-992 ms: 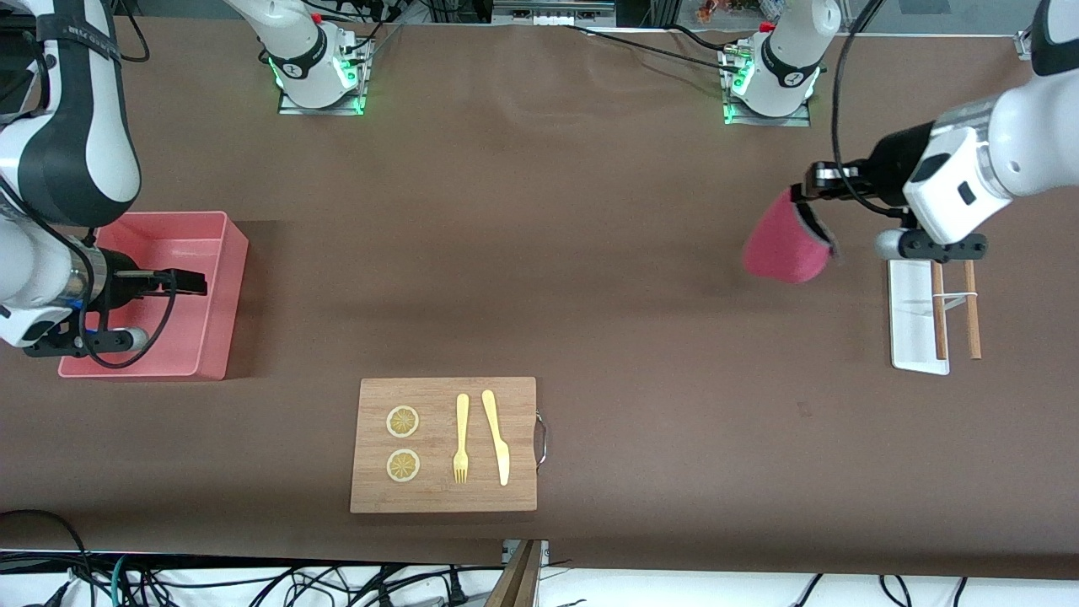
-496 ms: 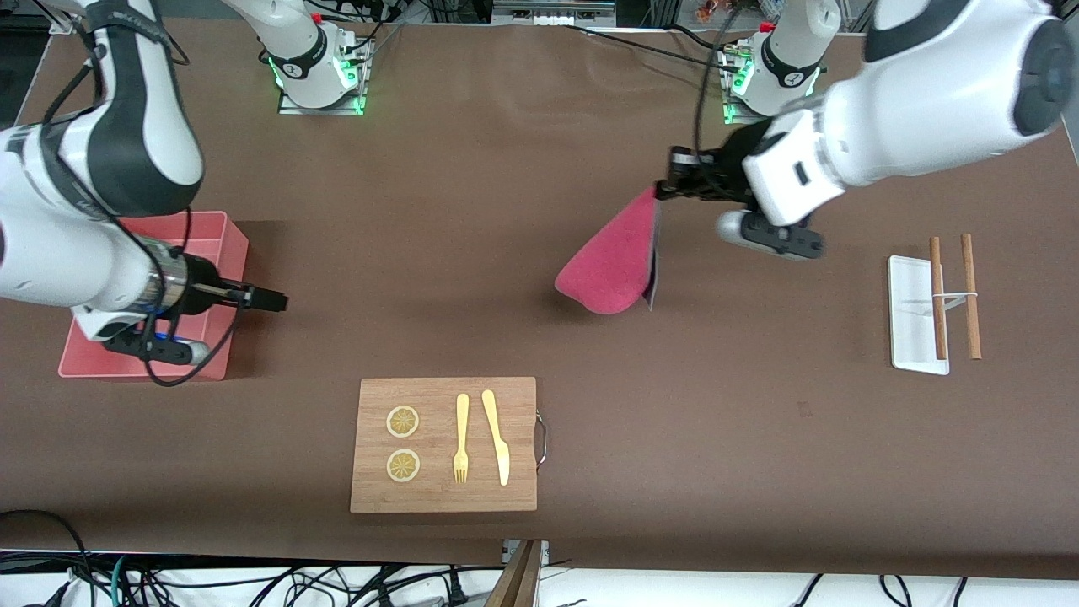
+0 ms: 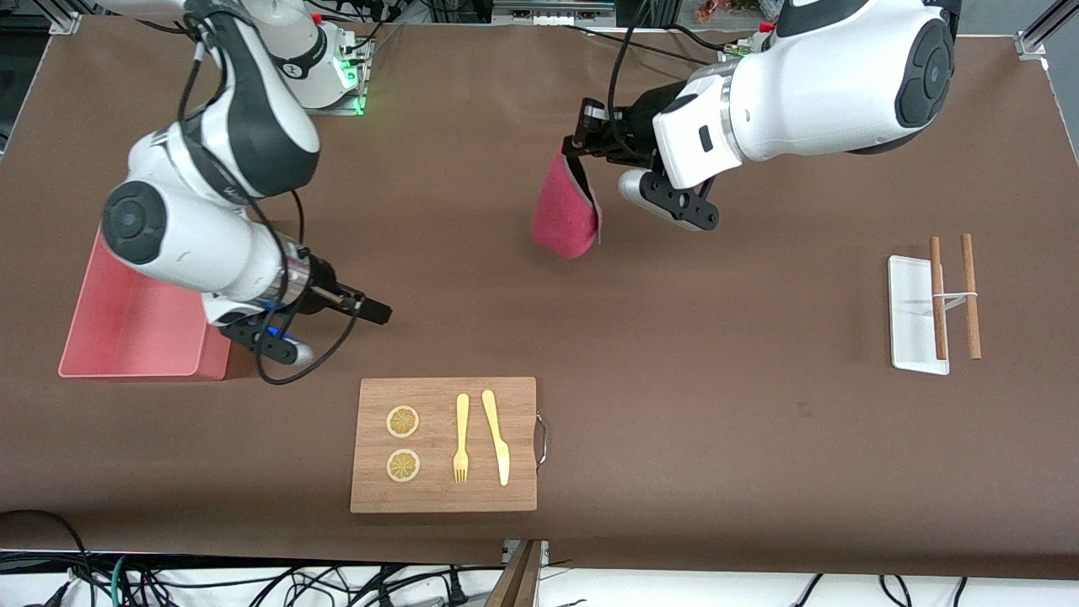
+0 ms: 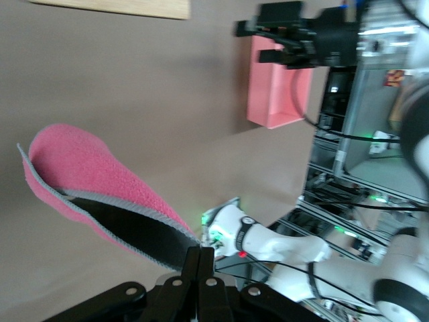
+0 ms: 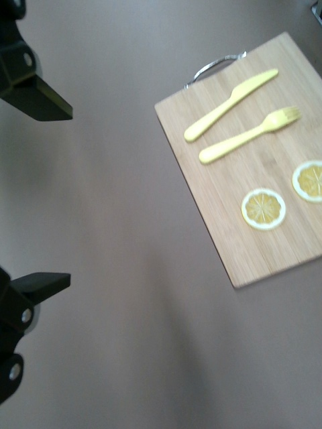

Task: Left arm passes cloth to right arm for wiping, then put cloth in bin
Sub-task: 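Move the right gripper toward the cloth held by the left gripper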

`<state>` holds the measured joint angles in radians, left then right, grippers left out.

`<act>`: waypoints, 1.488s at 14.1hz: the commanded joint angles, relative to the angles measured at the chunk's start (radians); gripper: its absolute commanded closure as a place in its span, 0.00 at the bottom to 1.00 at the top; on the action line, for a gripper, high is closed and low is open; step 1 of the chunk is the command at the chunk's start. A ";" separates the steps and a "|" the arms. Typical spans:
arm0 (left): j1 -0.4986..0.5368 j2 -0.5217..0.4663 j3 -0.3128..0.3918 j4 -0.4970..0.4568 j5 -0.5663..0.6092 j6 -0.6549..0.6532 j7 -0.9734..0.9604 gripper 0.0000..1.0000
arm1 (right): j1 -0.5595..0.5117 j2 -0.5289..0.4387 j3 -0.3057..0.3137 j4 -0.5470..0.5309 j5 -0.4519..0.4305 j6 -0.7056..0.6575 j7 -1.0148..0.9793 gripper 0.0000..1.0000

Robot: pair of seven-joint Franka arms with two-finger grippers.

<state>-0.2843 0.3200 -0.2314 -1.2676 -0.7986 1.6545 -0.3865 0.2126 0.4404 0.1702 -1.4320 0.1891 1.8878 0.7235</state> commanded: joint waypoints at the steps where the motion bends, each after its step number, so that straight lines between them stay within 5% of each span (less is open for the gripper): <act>1: -0.010 0.013 0.007 0.063 -0.060 0.004 -0.026 1.00 | 0.036 0.017 0.002 0.036 0.012 0.039 0.097 0.00; 9: -0.047 0.025 0.007 0.116 -0.102 0.037 -0.011 1.00 | 0.059 0.073 0.046 0.091 0.021 0.047 0.100 0.00; 13: -0.047 0.025 0.009 0.114 -0.103 0.036 -0.017 1.00 | 0.060 0.119 0.048 0.091 0.245 0.051 0.125 0.00; 21: -0.045 0.025 0.009 0.114 -0.102 0.036 -0.011 1.00 | 0.065 0.175 0.072 0.070 0.334 -0.042 0.217 0.00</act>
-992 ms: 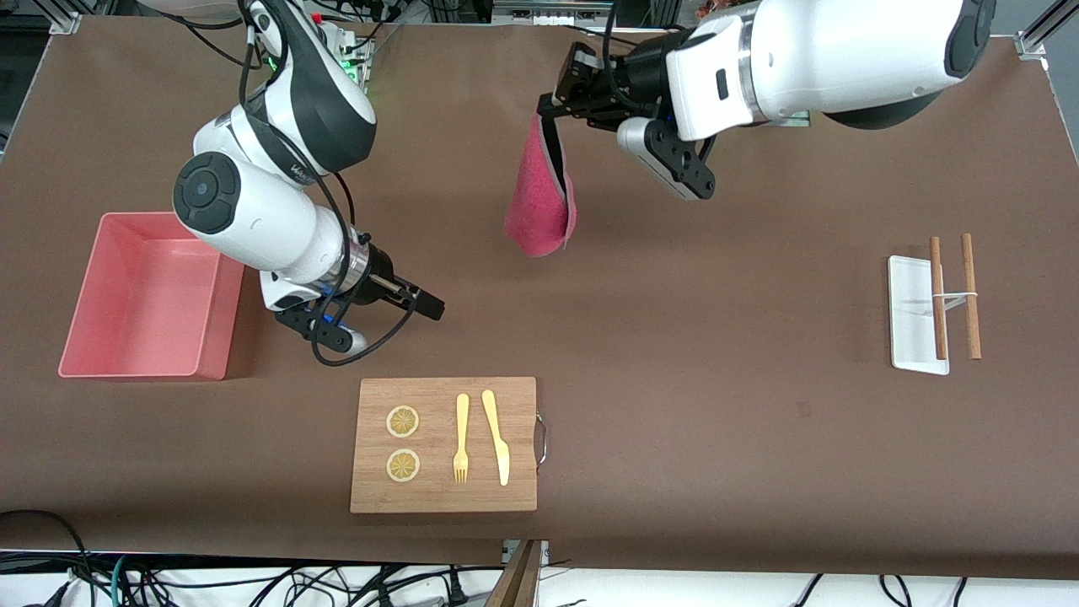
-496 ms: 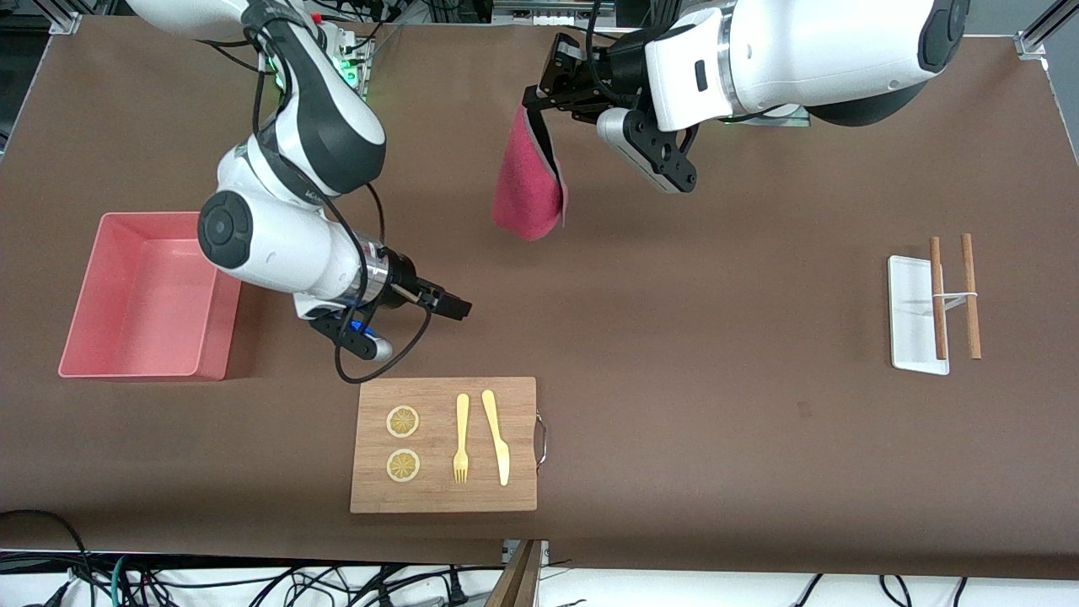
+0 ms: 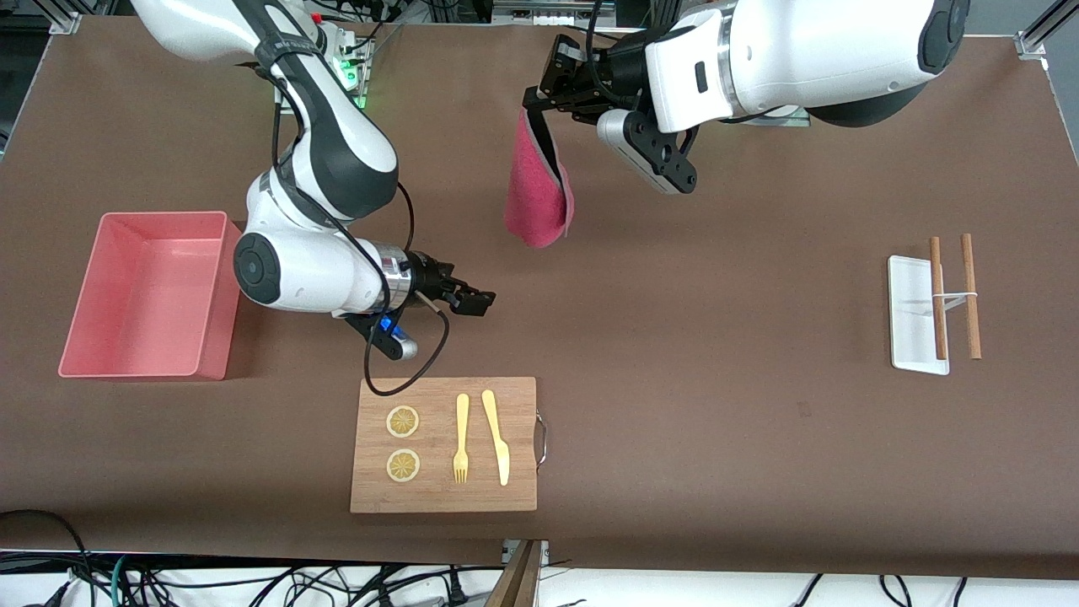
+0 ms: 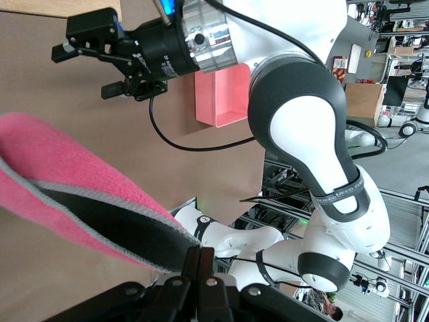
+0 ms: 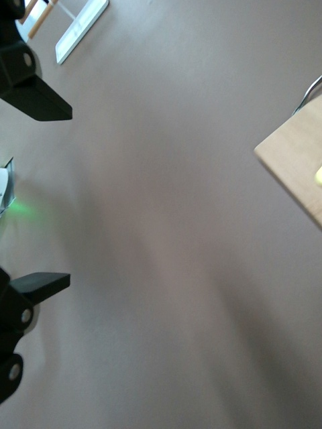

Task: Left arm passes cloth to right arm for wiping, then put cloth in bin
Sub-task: 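Move the right gripper toward the cloth held by the left gripper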

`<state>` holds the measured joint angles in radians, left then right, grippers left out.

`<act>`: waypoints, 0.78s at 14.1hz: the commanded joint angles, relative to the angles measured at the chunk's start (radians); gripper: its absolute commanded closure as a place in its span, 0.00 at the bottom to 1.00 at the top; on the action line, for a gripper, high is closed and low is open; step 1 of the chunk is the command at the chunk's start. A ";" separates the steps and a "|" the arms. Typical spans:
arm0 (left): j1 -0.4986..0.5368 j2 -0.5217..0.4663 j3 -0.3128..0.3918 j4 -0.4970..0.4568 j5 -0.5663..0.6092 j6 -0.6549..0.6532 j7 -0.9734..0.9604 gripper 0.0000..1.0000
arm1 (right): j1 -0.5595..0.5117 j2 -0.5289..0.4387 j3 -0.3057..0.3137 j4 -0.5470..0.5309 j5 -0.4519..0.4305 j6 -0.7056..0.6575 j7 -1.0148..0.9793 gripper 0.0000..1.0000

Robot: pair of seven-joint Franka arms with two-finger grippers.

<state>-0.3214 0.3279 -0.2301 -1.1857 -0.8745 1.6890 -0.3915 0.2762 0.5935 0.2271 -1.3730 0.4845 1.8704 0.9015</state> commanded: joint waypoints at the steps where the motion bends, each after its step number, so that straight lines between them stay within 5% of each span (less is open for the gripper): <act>1: -0.008 0.017 0.008 0.032 -0.026 0.001 -0.006 1.00 | 0.005 0.031 0.020 0.011 0.057 -0.025 0.060 0.00; 7: -0.008 0.020 0.008 0.031 -0.024 0.001 -0.004 1.00 | 0.005 0.045 0.064 -0.003 0.108 -0.051 0.149 0.00; 11: -0.008 0.023 0.008 0.032 -0.024 0.001 -0.004 1.00 | -0.009 0.035 0.066 -0.001 0.109 -0.215 0.186 0.00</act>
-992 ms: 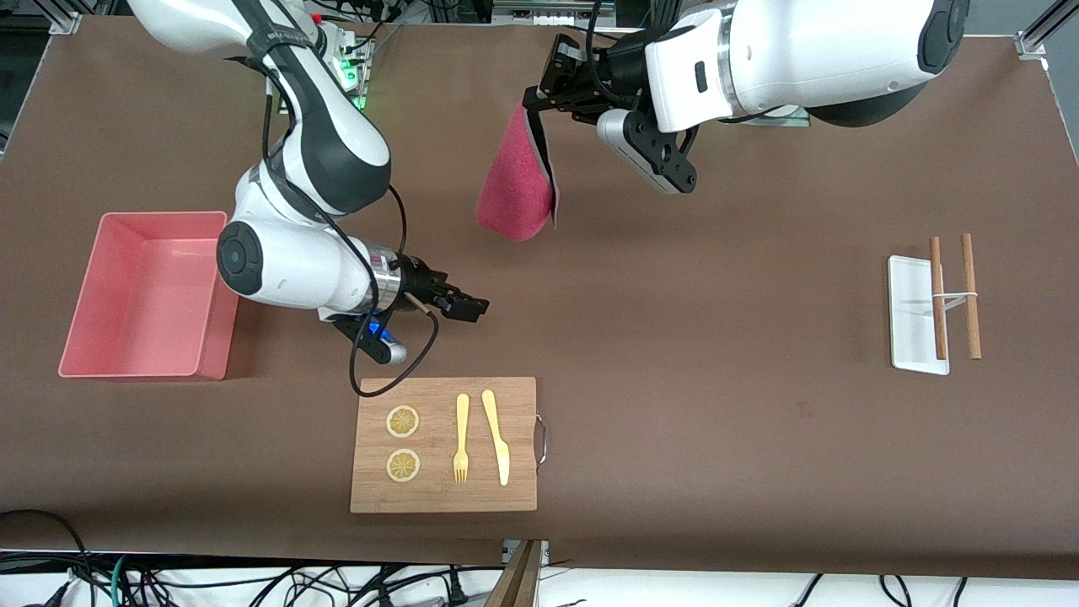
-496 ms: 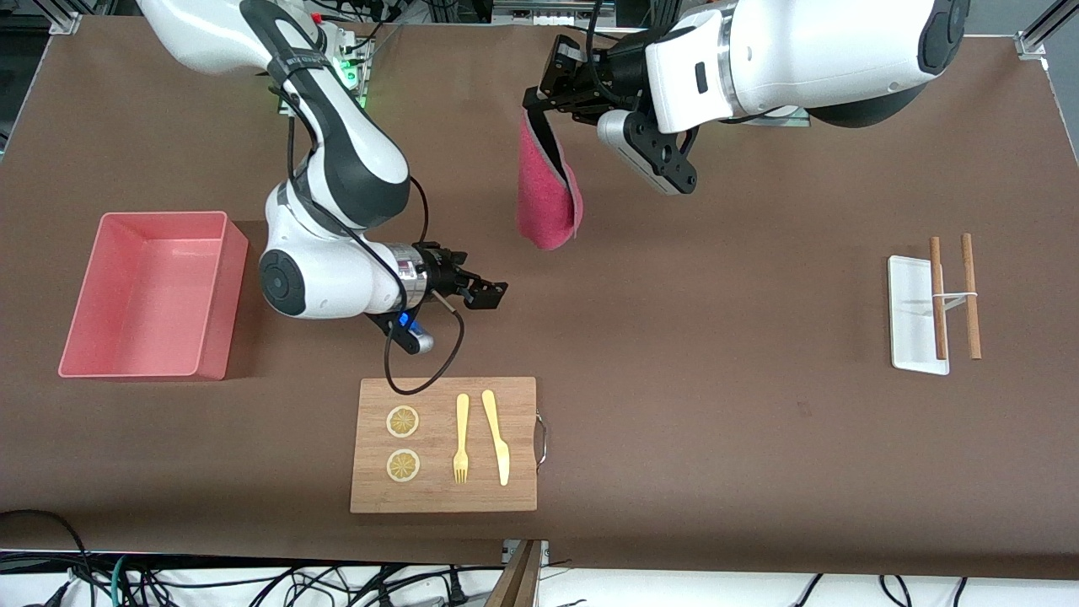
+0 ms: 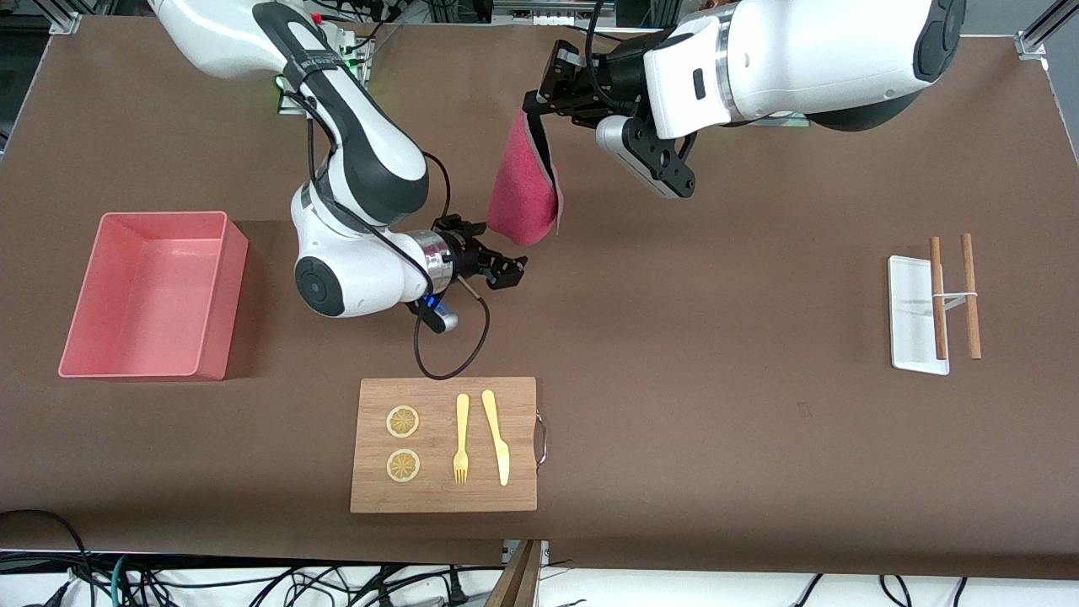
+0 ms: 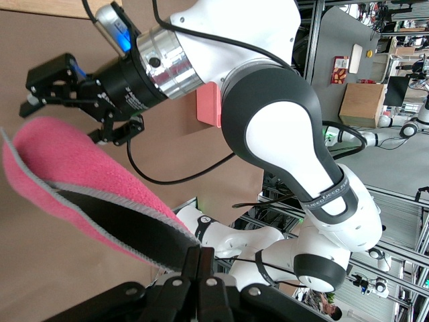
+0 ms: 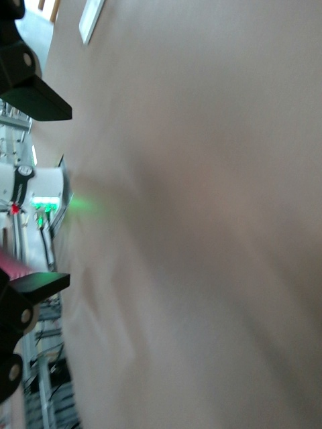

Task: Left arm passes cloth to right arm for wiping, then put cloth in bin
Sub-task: 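Move the right gripper toward the cloth held by the left gripper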

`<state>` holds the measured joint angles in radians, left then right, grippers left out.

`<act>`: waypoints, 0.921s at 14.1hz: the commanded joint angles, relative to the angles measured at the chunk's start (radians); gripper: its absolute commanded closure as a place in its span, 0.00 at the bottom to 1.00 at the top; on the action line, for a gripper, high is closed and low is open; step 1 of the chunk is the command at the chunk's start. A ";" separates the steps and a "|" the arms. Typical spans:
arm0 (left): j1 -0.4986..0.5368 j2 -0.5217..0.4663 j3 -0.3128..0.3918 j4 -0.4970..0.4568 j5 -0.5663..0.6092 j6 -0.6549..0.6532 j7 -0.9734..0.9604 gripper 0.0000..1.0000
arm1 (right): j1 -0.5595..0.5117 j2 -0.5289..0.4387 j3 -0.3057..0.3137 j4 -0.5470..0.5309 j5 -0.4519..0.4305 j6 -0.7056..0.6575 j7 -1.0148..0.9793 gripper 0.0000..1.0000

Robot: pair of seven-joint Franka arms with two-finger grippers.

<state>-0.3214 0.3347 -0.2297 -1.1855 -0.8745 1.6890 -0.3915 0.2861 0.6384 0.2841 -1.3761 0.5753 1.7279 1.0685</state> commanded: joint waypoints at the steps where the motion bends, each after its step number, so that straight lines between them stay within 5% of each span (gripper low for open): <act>1: -0.008 0.017 0.007 0.032 -0.024 0.001 -0.004 1.00 | -0.027 -0.011 0.007 0.002 0.015 -0.106 0.015 0.00; 13: -0.007 0.017 0.007 0.032 -0.024 0.001 -0.004 1.00 | -0.025 0.001 0.032 -0.009 0.017 -0.142 0.007 0.00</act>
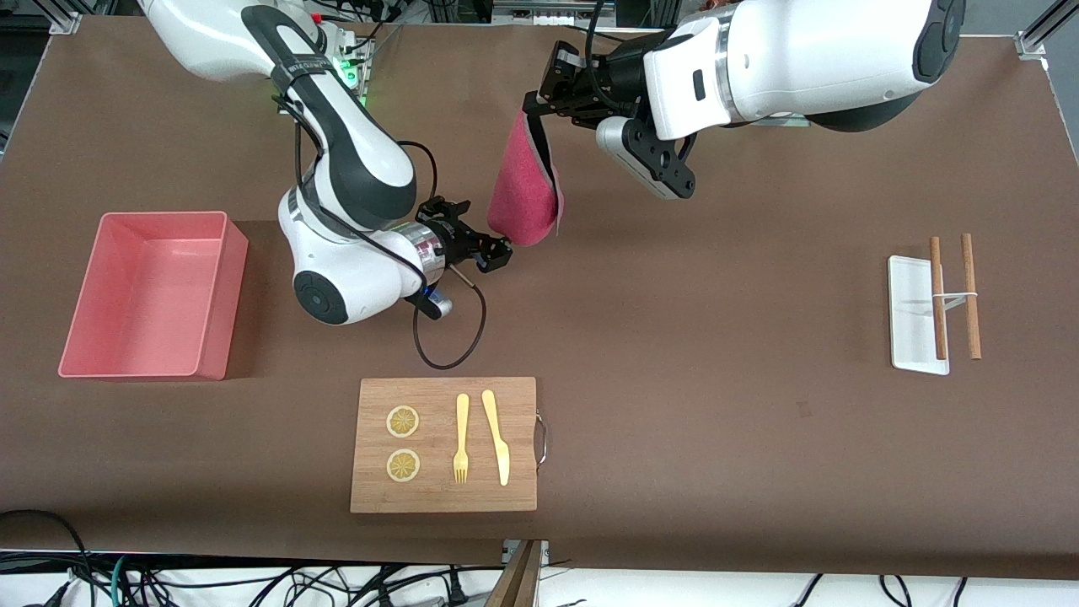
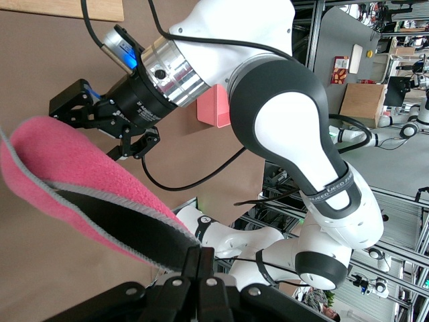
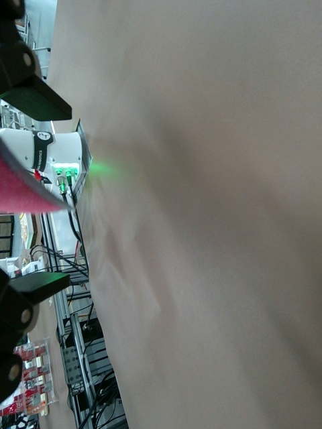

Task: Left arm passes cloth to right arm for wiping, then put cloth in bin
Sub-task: 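Grasp the hanging cloth with the right gripper while the left gripper releases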

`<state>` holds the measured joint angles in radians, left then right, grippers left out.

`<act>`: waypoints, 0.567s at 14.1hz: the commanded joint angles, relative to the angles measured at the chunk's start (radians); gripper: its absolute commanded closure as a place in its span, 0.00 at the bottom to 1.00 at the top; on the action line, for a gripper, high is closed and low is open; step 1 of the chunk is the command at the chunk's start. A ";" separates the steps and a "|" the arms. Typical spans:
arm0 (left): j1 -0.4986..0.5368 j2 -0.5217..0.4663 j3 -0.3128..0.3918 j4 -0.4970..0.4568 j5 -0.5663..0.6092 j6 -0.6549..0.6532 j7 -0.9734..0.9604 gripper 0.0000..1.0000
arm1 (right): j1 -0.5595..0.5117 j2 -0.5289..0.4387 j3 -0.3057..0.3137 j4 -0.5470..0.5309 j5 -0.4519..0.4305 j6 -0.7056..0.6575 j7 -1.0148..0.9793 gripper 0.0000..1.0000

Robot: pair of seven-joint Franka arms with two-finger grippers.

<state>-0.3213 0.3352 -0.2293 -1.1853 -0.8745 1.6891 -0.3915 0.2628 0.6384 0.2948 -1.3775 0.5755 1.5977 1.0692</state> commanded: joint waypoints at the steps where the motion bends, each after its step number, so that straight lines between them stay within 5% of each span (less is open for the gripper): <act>1: -0.007 0.016 0.007 0.032 -0.024 0.001 -0.004 1.00 | -0.002 0.001 0.030 -0.014 0.017 -0.013 0.012 0.00; 7: -0.005 0.018 0.007 0.033 -0.024 0.001 -0.006 1.00 | -0.001 0.009 0.063 -0.026 0.018 -0.016 0.020 0.01; 8: -0.005 0.018 0.007 0.033 -0.024 0.001 -0.004 1.00 | -0.002 0.007 0.064 -0.026 0.020 -0.018 0.020 0.14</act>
<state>-0.3211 0.3358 -0.2289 -1.1853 -0.8745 1.6891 -0.3915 0.2684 0.6423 0.3457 -1.4041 0.5759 1.5896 1.0735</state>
